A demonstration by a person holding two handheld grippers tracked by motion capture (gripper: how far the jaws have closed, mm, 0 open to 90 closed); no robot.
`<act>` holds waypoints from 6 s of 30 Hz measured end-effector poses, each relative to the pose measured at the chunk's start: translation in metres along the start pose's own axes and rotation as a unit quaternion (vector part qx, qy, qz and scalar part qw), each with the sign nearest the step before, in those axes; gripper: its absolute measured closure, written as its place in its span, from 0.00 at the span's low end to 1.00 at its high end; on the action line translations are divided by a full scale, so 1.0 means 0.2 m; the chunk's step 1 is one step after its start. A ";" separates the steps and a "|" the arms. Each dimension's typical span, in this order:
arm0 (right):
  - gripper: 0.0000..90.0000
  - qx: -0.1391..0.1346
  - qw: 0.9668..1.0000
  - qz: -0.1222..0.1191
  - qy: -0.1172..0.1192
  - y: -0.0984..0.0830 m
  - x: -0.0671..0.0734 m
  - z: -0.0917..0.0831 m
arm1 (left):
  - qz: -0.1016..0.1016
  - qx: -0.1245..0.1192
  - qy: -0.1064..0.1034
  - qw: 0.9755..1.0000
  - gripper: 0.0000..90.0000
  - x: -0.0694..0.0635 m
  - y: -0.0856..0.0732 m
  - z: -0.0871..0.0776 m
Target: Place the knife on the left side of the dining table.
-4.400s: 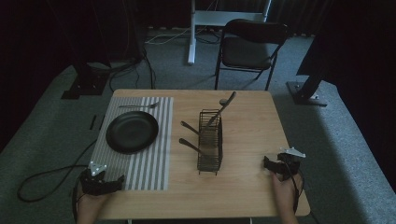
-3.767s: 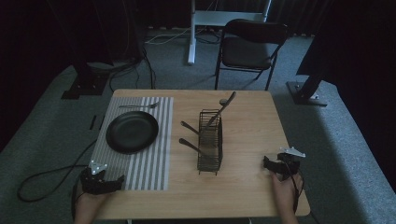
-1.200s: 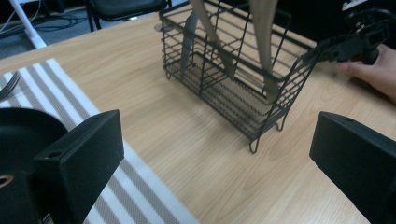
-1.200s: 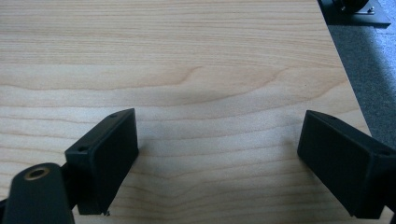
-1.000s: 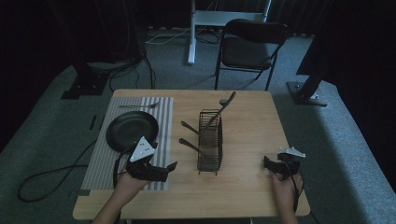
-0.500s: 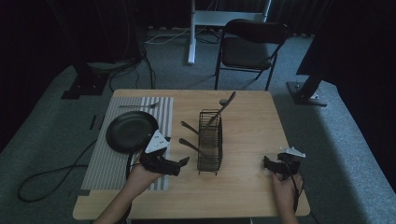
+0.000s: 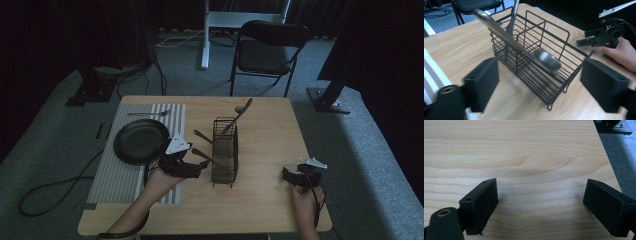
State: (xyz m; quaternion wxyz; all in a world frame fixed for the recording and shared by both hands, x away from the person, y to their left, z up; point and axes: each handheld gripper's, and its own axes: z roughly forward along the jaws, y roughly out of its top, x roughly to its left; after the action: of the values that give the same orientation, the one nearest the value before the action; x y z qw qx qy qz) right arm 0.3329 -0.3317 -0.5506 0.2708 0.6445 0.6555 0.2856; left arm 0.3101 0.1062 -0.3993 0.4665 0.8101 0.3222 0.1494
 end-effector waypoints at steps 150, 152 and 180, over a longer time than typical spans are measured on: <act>0.13 0.000 1.000 0.005 -0.004 0.00 0.00 0.00 | -0.273 -0.061 0.043 0.959 0.78 0.69 -0.82 -0.56; 0.13 0.000 1.000 0.005 -0.004 0.00 0.00 0.00 | -0.271 -0.063 0.043 0.959 0.77 0.71 -0.84 -0.56; 0.13 0.000 1.000 0.005 -0.004 0.00 0.00 0.00 | -0.330 -0.047 0.031 0.942 0.62 0.91 -1.08 -0.55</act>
State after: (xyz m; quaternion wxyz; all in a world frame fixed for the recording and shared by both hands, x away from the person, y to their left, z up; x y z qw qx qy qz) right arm 0.3325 -0.3321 -0.5504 0.2715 0.6486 0.6517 0.2843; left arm 0.3033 0.3761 -0.5377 0.5170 0.6305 0.5783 0.0274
